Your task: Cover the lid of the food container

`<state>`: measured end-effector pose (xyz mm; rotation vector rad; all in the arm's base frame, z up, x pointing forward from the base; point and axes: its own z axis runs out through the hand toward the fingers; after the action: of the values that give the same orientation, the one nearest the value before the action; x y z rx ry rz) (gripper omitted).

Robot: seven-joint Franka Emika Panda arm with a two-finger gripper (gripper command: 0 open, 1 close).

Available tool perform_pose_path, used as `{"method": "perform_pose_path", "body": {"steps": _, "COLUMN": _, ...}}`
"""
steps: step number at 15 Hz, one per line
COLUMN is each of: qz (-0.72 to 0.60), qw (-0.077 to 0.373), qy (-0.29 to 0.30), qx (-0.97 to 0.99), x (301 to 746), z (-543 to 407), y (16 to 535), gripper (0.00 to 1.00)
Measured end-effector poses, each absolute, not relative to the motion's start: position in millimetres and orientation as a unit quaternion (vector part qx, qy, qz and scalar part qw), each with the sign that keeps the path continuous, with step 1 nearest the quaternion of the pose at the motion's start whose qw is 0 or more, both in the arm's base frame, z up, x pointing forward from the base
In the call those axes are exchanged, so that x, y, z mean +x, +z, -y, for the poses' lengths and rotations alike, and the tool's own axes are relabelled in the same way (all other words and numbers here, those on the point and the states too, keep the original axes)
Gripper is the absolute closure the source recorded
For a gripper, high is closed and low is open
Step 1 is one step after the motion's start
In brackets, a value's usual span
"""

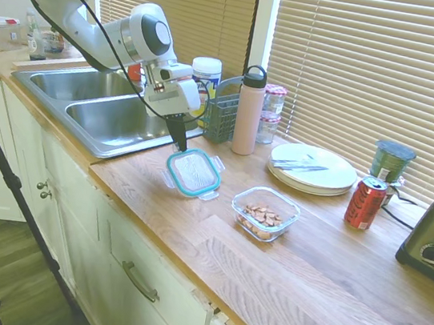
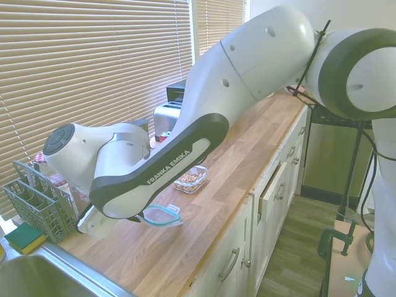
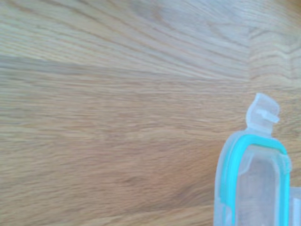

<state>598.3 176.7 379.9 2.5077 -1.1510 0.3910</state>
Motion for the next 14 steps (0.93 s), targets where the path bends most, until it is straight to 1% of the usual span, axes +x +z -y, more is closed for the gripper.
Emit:
{"method": "perform_pose_path", "body": {"steps": 8, "qz": 0.417, "qw": 0.126, "qy": 0.133, "qx": 0.89, "x": 586, "z": -135, "y": 450, "gripper": 1.0}}
{"method": "perform_pose_path", "body": {"steps": 14, "qz": 0.417, "qw": 0.104, "qy": 0.125, "qx": 0.894, "x": 580, "z": -110, "y": 473, "gripper": 1.0}}
